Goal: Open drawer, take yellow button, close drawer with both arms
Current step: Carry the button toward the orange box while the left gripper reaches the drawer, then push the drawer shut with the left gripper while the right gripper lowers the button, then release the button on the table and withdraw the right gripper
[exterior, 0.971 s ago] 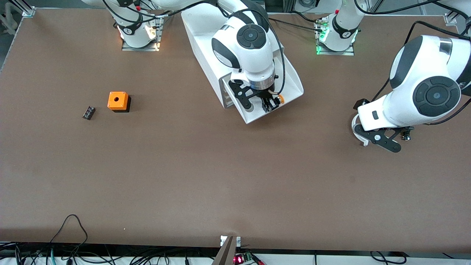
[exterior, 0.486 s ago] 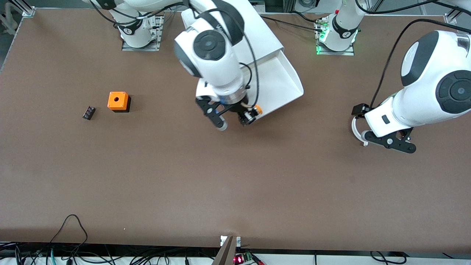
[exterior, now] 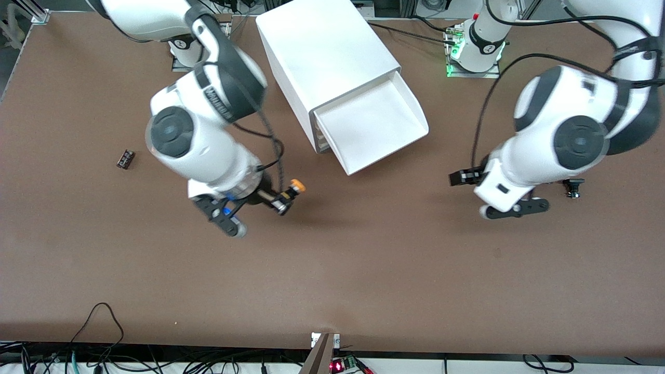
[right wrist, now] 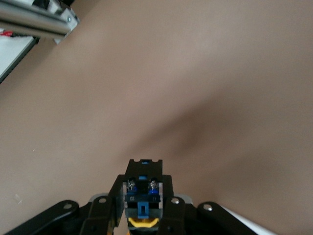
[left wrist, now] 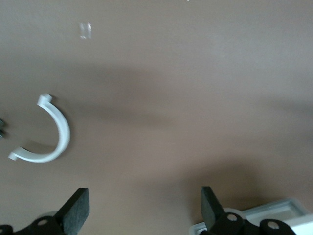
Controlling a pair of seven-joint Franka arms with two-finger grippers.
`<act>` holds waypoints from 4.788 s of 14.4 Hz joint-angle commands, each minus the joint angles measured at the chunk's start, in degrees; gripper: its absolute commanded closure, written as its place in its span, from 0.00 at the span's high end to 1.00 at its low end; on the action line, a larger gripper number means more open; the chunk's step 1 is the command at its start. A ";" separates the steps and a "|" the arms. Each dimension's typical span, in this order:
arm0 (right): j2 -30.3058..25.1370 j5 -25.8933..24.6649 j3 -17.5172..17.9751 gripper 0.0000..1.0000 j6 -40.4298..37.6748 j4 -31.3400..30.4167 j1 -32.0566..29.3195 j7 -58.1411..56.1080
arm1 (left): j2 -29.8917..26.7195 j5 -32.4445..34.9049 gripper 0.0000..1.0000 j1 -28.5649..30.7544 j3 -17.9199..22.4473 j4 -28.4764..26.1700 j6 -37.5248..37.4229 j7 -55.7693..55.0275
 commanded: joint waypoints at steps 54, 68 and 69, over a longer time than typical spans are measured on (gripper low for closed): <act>-29.30 -4.83 -11.08 0.99 -4.29 -33.96 -16.91 -64.16 | -8.27 -12.20 0.99 -8.56 -18.72 -29.26 19.31 -35.03; -42.14 -5.89 -2.75 0.99 -11.52 -38.87 -21.72 -56.39 | -8.45 -5.90 0.99 3.39 -18.01 -19.00 8.52 -15.90; -43.28 -6.06 -2.73 1.00 -11.09 -40.36 -21.83 -56.39 | -8.44 -3.00 0.99 3.75 -17.84 -17.59 6.76 -14.30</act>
